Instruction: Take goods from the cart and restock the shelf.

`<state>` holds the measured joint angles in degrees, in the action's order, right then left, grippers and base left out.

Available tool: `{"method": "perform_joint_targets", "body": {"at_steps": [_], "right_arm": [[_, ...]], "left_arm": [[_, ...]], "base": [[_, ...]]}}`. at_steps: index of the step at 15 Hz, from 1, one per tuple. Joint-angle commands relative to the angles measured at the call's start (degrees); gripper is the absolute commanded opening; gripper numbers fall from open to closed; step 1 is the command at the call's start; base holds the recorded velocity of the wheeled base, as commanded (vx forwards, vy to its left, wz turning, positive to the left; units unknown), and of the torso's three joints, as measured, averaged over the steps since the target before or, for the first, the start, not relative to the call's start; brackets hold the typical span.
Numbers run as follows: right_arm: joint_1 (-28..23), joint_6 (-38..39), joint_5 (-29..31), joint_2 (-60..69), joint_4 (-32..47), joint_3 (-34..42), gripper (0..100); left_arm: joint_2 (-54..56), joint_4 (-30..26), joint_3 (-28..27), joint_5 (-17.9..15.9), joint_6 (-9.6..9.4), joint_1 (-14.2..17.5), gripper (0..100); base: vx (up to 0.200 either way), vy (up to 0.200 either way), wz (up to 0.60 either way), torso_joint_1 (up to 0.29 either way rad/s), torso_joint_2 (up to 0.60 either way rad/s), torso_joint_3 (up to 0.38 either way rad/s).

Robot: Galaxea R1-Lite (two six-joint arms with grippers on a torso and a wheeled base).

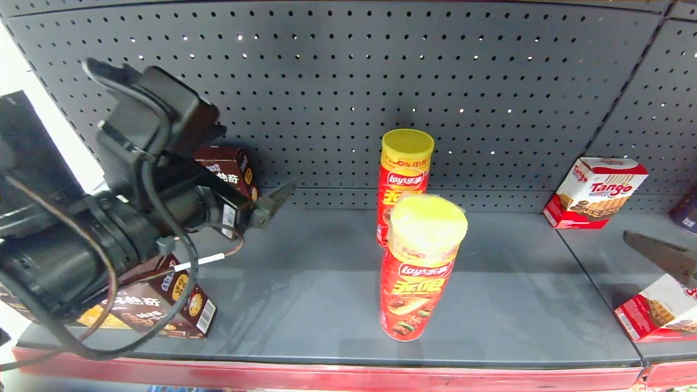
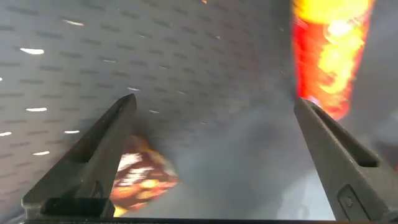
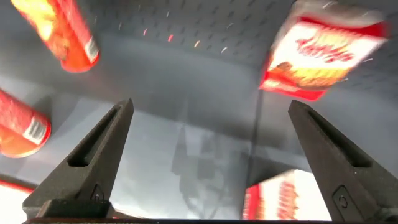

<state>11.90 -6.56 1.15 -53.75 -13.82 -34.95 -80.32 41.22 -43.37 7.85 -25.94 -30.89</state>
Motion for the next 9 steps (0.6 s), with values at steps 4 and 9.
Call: {"method": "perform_joint_targets", "body": {"at_steps": [4,9], "right_arm": [[-0.8,-0.1,2.4,13.7,0.4,0.7,100],[-0.5,0.0,1.9,31.8,3.1,10.8,100]], "left_arm": [[21.7,-1.0,9.0,0.1,1.86,7.2,100],[54.3,-23.5,17.4,6.5,1.86,7.2,100]], "base": [[0.000,0.000,0.00,0.000,0.00,0.000],[0.000,0.000,0.00,0.000,0.00,0.000]]}}
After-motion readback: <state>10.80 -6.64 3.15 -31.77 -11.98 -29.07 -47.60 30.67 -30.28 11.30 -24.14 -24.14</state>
